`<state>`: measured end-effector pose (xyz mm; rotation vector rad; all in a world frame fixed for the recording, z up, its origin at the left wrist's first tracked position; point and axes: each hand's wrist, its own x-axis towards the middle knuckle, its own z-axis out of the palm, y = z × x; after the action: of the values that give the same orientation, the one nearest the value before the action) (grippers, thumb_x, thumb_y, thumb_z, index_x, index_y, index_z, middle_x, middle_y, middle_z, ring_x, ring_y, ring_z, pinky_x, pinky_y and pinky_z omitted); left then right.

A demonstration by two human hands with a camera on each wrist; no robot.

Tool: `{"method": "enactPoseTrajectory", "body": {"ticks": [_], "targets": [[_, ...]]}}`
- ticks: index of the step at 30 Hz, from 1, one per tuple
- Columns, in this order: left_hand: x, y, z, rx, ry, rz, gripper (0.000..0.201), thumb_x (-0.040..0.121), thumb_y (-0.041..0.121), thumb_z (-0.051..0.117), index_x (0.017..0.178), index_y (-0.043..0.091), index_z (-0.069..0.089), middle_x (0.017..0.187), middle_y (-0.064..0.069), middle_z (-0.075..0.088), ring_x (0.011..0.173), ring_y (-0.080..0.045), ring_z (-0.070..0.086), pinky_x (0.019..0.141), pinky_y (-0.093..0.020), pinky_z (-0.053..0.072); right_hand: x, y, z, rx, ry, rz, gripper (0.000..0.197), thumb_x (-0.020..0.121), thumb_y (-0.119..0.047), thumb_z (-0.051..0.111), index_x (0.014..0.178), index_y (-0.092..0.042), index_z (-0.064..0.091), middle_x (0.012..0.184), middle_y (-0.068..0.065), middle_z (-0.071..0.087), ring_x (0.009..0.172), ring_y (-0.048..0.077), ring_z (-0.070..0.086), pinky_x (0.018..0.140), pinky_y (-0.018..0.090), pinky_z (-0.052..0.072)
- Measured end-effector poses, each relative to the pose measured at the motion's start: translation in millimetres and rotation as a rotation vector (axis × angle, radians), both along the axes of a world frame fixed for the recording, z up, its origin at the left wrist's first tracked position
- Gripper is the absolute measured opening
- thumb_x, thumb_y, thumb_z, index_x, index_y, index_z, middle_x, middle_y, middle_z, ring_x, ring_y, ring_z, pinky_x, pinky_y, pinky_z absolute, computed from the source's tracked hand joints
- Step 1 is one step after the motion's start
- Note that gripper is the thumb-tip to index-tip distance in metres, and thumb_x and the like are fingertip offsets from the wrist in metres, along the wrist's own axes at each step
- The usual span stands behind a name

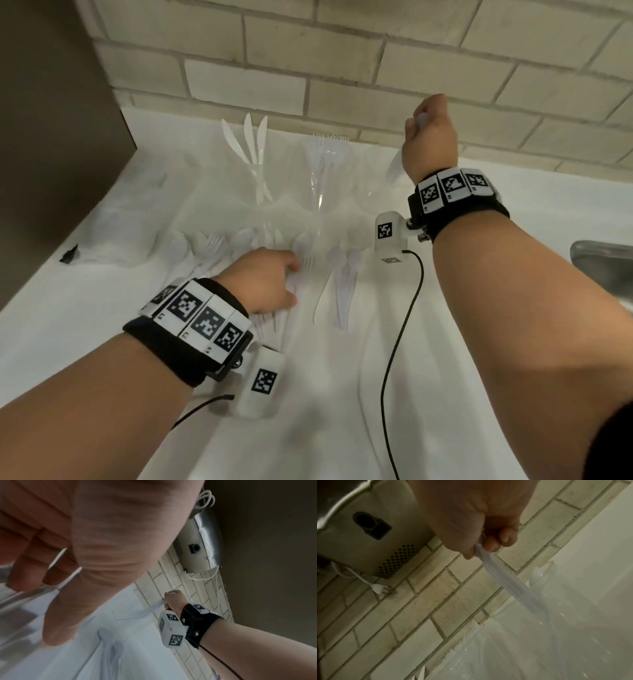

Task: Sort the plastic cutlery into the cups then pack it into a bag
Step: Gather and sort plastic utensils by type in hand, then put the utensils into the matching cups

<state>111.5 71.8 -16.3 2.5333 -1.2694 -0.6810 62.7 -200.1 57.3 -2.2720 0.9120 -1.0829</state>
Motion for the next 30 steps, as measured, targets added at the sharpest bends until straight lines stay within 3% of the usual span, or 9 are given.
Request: {"method": "enactPoseTrajectory", "body": {"ticks": [2,6,11,15,19,21,24,28,30], "targets": [[-0.4,-1.5,-1.9,0.004,0.001,-0.009,0.056,0.080,0.027,0.069,0.132,0.026,0.048,0.122,0.001,0.057,0.097,-0.014,0.052,0.079,-0.019,0.037,3.2,-1.4,-3.3,0.058,0.101,-0.031,0.024,0.096,-0.009,0.040,0.118,-0.001,0.044,0.095,0.011,0.058,0.086,0.027,0.057,0.065,0.026,0.036],[-0.5,-2.6,-1.3,-0.049,0.051,-0.011,0.052,0.082,0.021,0.068,0.131,0.023,0.050,0.100,0.006,0.053,0.089,-0.011,0.049,0.076,-0.019,0.037,5.4,4.3,-5.4,0.098,0.256,-0.063,0.044,0.092,-0.024,0.059,0.129,-0.010,0.039,0.121,0.016,0.054,0.097,0.030,0.061,0.071,0.029,0.041],[6.2,-0.8,-0.1,-0.152,0.072,0.084,0.043,0.085,0.014,0.063,0.127,0.017,0.053,0.117,-0.003,0.061,0.097,-0.016,0.058,0.081,-0.019,0.041,-11.7,23.9,10.2,0.011,0.190,-0.100,0.054,0.087,-0.028,0.067,0.133,-0.013,0.041,0.135,0.012,0.038,0.098,0.023,0.058,0.079,0.019,0.039],[8.7,-2.7,-2.6,-0.085,0.030,0.105,0.050,0.087,0.019,0.062,0.134,0.014,0.046,0.131,-0.004,0.055,0.113,-0.021,0.055,0.086,-0.021,0.039,-32.7,55.0,-4.1,0.013,0.538,-0.079,0.036,0.090,-0.032,0.061,0.112,-0.004,0.059,0.119,0.013,0.062,0.103,0.027,0.061,0.078,0.026,0.043],[1.5,-7.3,1.1,-0.022,-0.021,0.028,0.070,0.082,0.030,0.070,0.142,0.016,0.037,0.138,-0.003,0.051,0.122,-0.022,0.050,0.092,-0.024,0.039,-58.6,90.9,-26.5,0.410,1.018,0.122,0.036,0.083,-0.040,0.070,0.083,-0.004,0.064,0.080,0.009,0.072,0.060,0.018,0.063,0.058,0.027,0.050],[-2.2,-8.1,1.9,0.024,-0.010,0.013,0.083,0.074,0.036,0.076,0.143,0.018,0.033,0.131,-0.005,0.057,0.113,-0.022,0.057,0.089,-0.027,0.045,-72.3,103.9,-32.8,0.479,1.117,0.175,0.038,0.075,-0.042,0.078,0.080,-0.006,0.066,0.072,0.006,0.071,0.061,0.017,0.066,0.061,0.029,0.055],[-3.7,-10.2,-0.4,0.050,0.002,0.015,0.092,0.067,0.039,0.082,0.143,0.020,0.033,0.123,-0.005,0.063,0.104,-0.023,0.063,0.086,-0.030,0.051,-76.2,117.9,-41.7,0.453,1.128,0.200,0.041,0.066,-0.047,0.082,0.071,-0.009,0.067,0.070,0.006,0.072,0.070,0.022,0.070,0.074,0.039,0.060],[-3.6,-15.4,0.5,0.033,-0.046,0.012,0.079,0.070,0.039,0.080,0.138,0.019,0.043,0.133,-0.001,0.055,0.116,-0.021,0.055,0.089,-0.027,0.043,-64.0,129.7,-48.4,0.518,1.136,0.241,0.058,0.066,-0.048,0.084,0.099,-0.005,0.064,0.099,0.010,0.072,0.094,0.025,0.069,0.088,0.041,0.056],[-3.6,-18.9,1.0,0.026,-0.054,0.003,0.064,0.078,0.037,0.073,0.134,0.018,0.049,0.131,-0.001,0.056,0.115,-0.021,0.055,0.089,-0.027,0.042,-57.8,134.2,-49.9,0.511,1.124,0.270,0.063,0.065,-0.050,0.083,0.103,-0.004,0.062,0.100,0.010,0.071,0.096,0.025,0.069,0.088,0.039,0.056]]}}
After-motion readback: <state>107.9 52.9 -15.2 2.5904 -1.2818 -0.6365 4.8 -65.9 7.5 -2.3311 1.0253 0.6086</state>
